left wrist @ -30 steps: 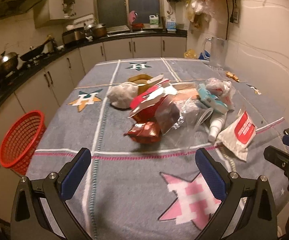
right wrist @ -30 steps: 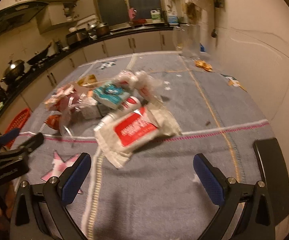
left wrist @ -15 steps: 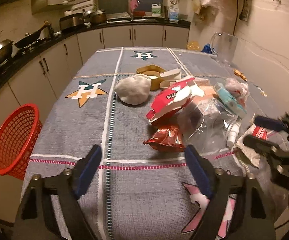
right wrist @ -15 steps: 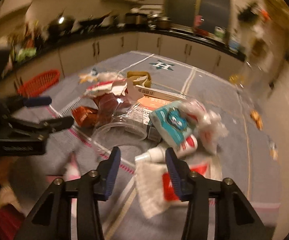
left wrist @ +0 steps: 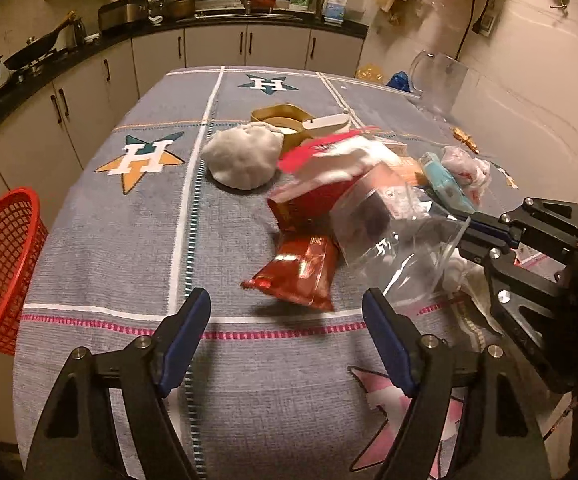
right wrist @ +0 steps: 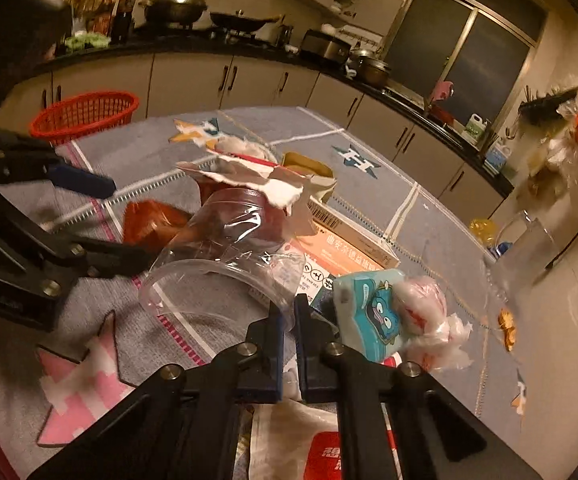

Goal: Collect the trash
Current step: 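Grasp the clear plastic container with right tool while left tool grasps red-brown snack bag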

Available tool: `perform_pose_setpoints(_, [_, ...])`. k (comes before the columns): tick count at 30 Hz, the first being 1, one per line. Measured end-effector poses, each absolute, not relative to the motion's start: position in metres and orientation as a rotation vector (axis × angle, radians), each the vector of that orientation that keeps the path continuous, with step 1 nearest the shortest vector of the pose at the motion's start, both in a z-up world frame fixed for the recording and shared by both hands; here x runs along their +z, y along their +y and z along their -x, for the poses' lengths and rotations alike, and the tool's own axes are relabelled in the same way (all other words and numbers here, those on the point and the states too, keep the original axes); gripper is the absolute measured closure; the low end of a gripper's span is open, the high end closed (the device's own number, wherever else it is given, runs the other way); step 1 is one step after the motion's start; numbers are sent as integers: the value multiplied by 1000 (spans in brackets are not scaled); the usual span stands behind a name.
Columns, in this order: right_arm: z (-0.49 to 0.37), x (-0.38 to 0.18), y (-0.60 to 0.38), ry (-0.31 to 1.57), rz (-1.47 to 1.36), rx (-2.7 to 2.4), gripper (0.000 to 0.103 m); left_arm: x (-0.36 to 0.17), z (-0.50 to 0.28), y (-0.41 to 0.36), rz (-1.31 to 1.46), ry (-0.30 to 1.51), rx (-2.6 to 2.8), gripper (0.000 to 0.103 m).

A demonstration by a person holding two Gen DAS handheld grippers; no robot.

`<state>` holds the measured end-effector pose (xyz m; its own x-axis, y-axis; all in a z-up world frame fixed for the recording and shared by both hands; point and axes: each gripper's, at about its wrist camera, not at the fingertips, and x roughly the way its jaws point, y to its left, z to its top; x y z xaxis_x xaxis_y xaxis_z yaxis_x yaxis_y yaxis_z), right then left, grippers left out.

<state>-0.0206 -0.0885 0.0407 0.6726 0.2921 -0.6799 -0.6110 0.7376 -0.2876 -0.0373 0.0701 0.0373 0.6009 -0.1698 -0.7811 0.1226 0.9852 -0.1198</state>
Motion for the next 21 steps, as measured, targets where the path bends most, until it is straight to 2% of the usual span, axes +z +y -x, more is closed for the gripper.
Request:
perform_pose_setpoints(15, [46, 75, -158, 688, 124, 544, 97, 30, 13, 54, -13, 892, -111, 26])
perform_pose_setpoints(16, [47, 75, -158, 689, 111, 549, 97, 29, 11, 54, -7, 893, -105, 28])
perform_pose_setpoints(17, [48, 76, -157, 689, 106, 548, 97, 27, 10, 55, -3, 898, -107, 38])
perform_pose_setpoints(18, [49, 75, -157, 692, 97, 549, 97, 27, 9, 56, 4, 904, -104, 53])
perform_pose_setpoints(21, [52, 75, -159, 705, 70, 562, 97, 27, 13, 61, 37, 911, -112, 56])
